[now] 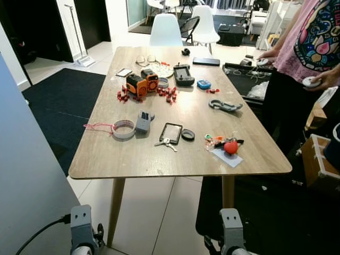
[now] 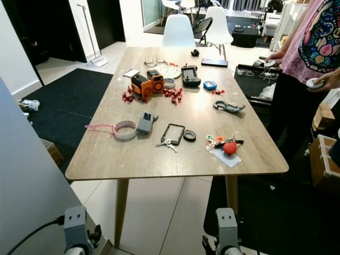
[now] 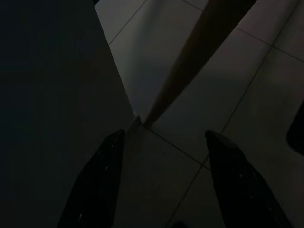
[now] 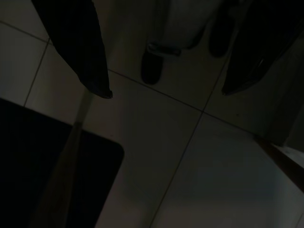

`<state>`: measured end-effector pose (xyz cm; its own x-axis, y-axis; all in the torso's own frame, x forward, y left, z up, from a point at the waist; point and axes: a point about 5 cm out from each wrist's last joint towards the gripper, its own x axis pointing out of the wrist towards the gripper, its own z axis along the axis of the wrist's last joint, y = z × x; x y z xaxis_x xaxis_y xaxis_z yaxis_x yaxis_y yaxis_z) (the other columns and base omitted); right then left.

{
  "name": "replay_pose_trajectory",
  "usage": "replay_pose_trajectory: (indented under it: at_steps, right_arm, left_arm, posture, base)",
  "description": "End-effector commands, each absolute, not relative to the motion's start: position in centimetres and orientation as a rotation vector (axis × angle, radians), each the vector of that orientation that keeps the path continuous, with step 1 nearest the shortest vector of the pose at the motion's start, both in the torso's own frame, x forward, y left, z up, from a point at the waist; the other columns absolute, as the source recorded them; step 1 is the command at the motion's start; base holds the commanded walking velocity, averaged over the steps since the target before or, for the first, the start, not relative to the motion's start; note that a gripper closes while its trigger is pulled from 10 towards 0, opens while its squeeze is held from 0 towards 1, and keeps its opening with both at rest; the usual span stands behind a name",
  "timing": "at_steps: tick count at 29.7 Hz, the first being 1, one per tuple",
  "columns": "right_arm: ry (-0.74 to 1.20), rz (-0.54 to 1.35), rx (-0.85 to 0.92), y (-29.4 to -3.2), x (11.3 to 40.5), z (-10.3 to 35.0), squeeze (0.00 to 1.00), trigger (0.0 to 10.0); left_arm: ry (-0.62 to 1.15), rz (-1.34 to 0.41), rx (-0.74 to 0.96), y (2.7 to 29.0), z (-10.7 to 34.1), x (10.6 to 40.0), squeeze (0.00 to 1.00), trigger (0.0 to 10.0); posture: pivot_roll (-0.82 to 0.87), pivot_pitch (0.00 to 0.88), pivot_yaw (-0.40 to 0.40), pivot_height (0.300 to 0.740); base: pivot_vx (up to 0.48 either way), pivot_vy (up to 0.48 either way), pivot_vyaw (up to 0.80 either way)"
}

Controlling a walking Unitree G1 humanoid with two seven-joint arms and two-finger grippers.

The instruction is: Hang keys on a hook

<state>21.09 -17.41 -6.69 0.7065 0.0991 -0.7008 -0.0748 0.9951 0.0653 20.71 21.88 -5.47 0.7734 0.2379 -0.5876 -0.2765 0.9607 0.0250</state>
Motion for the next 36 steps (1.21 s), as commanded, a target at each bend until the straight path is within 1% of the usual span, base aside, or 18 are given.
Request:
replay_pose_trajectory:
  at_steps: [1, 14, 32, 36]
  right_arm:
    - [0.795, 0.089, 0.026, -17.73, 20.71, -6.89, 0.0, 10.0]
    - [0.792, 0.088, 0.025, -17.68, 20.76, -6.86, 0.0, 10.0]
    - [0.79, 0.086, 0.027, -17.71, 20.88, -6.8, 0.0, 10.0]
    - [0.784, 0.054, -0.005, -18.61, 20.84, -6.71, 0.0, 10.0]
  left_arm:
    - [0.64, 0.279, -0.057, 21.99, -5.67, 20.39, 0.0, 10.0]
    - [0.647, 0.28, -0.056, 21.96, -5.71, 20.4, 0.0, 10.0]
    - [0.659, 0.273, -0.053, 21.87, -5.71, 20.63, 0.0, 10.0]
    - [0.654, 0.267, -0.039, 21.83, -5.65, 20.71, 0.0, 10.0]
  posture:
    - [0.05, 0.059, -0.016, 0.74]
    - [0.05, 0.059, -0.016, 0.74]
    - [0.05, 0.056, -0.015, 0.74]
    - [0.05, 0.057, -0.015, 0.74]
  base:
    - [0.0, -0.375, 0.0]
    - [0.0, -0.368, 0.0]
    - [0.0, 0.0, 0.0]
    - [0.0, 0.0, 0.0]
